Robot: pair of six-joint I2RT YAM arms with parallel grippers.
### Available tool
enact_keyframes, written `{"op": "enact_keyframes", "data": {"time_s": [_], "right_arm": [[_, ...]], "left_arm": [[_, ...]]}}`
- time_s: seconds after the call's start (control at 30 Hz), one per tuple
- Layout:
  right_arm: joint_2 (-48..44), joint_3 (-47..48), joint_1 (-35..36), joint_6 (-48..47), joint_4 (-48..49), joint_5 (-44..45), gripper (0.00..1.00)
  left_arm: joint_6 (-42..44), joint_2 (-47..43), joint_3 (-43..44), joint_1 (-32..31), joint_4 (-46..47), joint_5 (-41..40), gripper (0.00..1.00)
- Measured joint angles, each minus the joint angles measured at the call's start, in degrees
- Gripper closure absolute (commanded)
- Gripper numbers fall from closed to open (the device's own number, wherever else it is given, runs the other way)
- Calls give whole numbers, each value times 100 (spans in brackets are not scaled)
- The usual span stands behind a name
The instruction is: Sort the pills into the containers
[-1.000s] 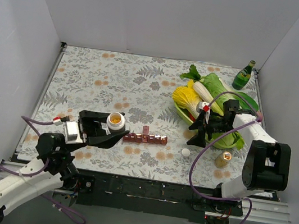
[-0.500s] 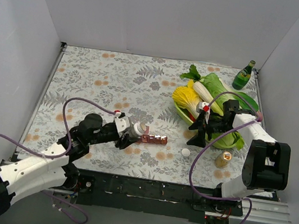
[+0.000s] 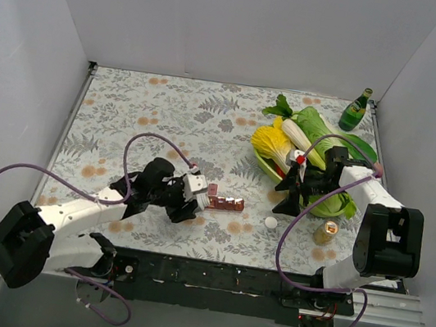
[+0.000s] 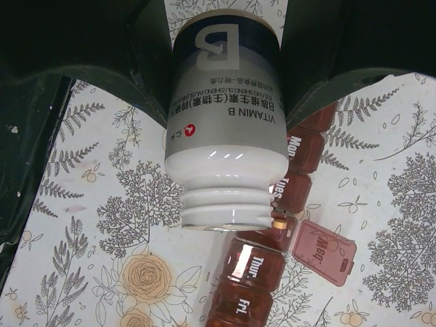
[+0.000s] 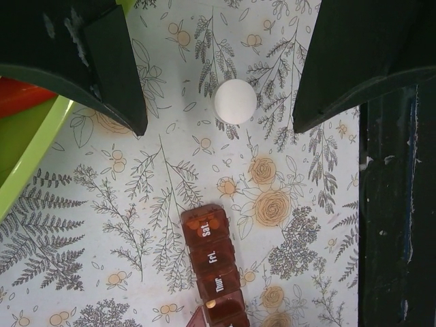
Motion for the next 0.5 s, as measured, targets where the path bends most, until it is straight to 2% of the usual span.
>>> {"op": "enact_keyframes", "data": {"time_s": [0.23,0.5], "right_arm": [[-2,0,0,-31,-17,0,5],[-17,0,0,-81,-20,-2,5]], "left_arm": [[48,750,632,4,-527,-7,100],[70,1150,876,4,-986,-55,100]]}}
